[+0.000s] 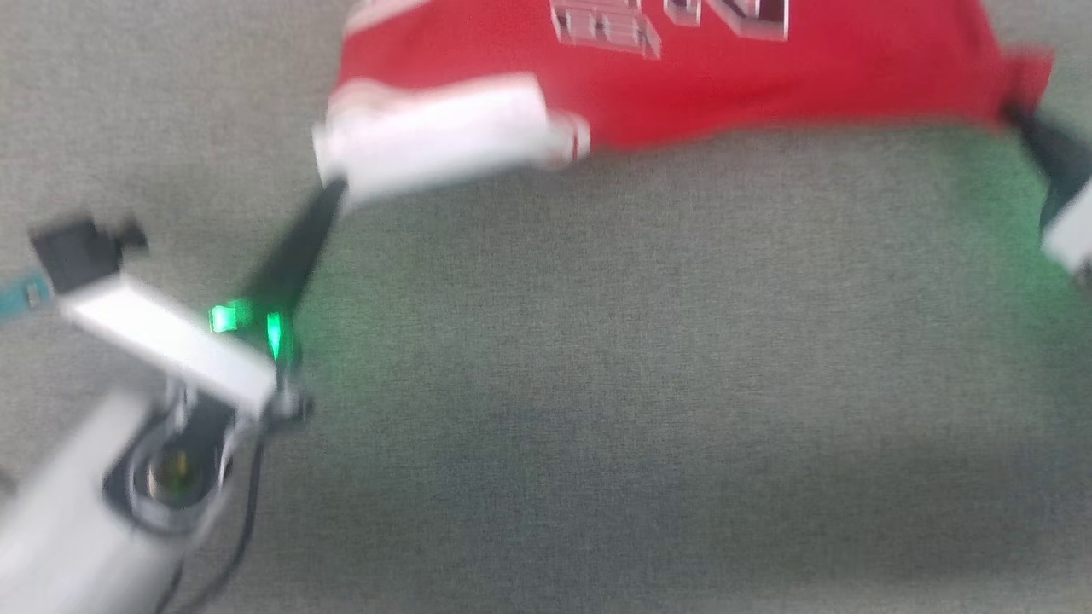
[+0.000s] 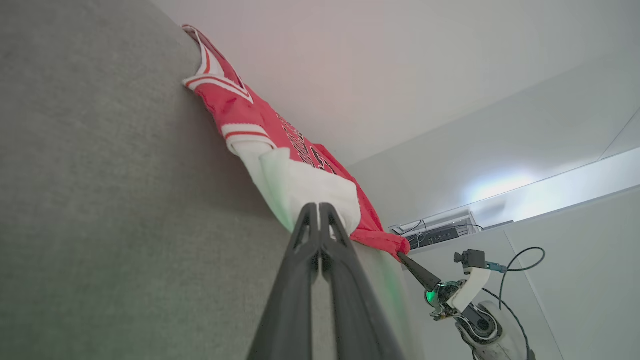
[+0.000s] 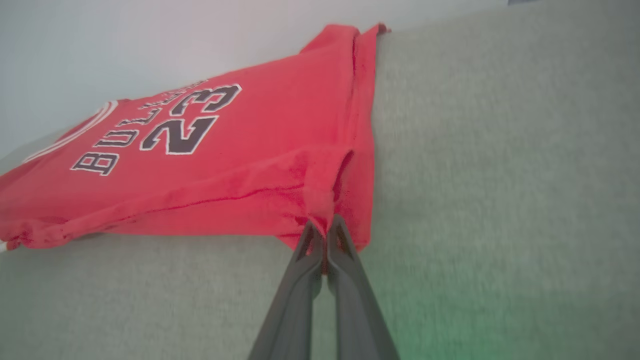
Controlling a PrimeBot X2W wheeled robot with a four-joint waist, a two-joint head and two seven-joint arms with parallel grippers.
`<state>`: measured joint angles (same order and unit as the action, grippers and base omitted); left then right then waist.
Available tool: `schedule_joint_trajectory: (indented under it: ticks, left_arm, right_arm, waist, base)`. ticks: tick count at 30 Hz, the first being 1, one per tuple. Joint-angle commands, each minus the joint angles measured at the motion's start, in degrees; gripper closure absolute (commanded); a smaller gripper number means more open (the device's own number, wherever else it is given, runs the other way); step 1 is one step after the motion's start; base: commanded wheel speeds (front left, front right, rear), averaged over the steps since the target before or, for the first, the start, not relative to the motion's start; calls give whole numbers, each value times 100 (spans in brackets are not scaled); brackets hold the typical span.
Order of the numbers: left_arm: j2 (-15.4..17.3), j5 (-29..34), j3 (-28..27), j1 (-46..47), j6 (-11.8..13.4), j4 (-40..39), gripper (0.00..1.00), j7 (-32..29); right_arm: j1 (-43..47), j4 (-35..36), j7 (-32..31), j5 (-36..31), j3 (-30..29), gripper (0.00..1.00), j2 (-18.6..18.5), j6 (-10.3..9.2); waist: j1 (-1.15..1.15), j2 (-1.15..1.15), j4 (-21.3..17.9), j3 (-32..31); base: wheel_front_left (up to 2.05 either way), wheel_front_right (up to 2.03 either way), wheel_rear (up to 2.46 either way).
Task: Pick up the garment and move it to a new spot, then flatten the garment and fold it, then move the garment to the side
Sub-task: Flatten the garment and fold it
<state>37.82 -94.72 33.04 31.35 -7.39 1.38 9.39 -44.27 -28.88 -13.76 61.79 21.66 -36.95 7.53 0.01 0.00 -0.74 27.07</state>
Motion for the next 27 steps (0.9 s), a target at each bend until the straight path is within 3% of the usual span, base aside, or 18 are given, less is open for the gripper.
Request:
schedule_joint_trajectory:
  ticks: [1,10,16,22,27]
  left_arm:
    - [80,87,16,-260,-9,-222,100,-14]
    - [897,325,190,-2179,-9,-1741,100,47]
    - [1323,434,254,-2903,-10,-2600,100,85]
    - [1314,471,77,-2401,-9,-2692,100,-82]
    - [1041,288,-196,-1375,-9,-2228,100,-407]
  right_arm:
    - [305,196,-72,105,-42,100,-100,-8]
    - [2621,1798,-747,827,-693,100,-687,-5]
    - [3735,2573,-964,779,-1265,100,-751,-5]
    - [3792,3011,-1133,523,-1810,100,-445,-5]
    - [3181,2933,-1414,225,-2062,100,-114,-5]
  waist:
    - [-1,0,-14,-94]
    - [-1,0,-97,-401]
    - [-1,0,-165,-448]
    - [-1,0,-199,-409]
    - [-1,0,-260,-254]
  base:
    - [0,0,0]
    - [0,0,0]
    - [0,0,0]
    - [0,0,0]
    - [0,0,0]
